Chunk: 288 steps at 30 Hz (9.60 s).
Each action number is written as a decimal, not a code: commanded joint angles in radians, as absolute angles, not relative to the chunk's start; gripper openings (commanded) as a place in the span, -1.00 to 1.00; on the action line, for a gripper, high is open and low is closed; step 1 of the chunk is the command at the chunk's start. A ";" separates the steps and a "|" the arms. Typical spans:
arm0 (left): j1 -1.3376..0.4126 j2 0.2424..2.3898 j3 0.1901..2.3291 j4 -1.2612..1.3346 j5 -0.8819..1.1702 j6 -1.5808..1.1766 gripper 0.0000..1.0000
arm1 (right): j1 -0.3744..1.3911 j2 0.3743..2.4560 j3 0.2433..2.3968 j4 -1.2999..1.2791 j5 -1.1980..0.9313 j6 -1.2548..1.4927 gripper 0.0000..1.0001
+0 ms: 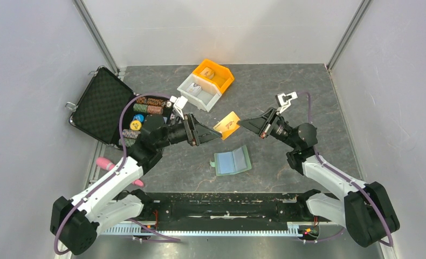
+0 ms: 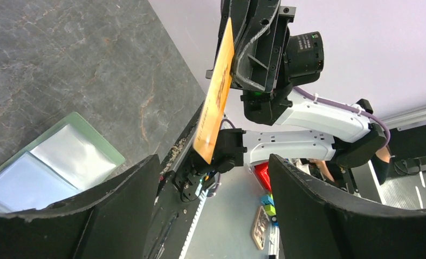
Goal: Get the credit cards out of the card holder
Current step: Place the credit card in the storage box, then remove the credit card from the card holder.
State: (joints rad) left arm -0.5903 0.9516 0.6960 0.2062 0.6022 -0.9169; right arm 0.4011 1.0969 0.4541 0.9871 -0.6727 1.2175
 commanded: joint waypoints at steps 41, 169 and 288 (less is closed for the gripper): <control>-0.627 1.068 0.674 0.369 0.434 -1.077 -0.95 | 0.401 1.019 0.299 0.959 -0.554 1.196 -0.13; -0.261 2.189 2.006 -0.073 -0.037 -0.880 0.02 | 0.337 1.005 0.589 -0.073 -0.531 0.434 0.96; -0.347 0.991 0.760 -0.561 0.450 -0.501 0.63 | 1.069 1.573 0.842 -0.214 0.359 0.590 0.53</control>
State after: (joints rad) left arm -0.3485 1.0061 0.7631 -0.5571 0.4248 -0.5156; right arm 1.0634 1.5848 0.8326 -0.2073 0.3477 0.5732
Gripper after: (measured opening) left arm 0.815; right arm 0.757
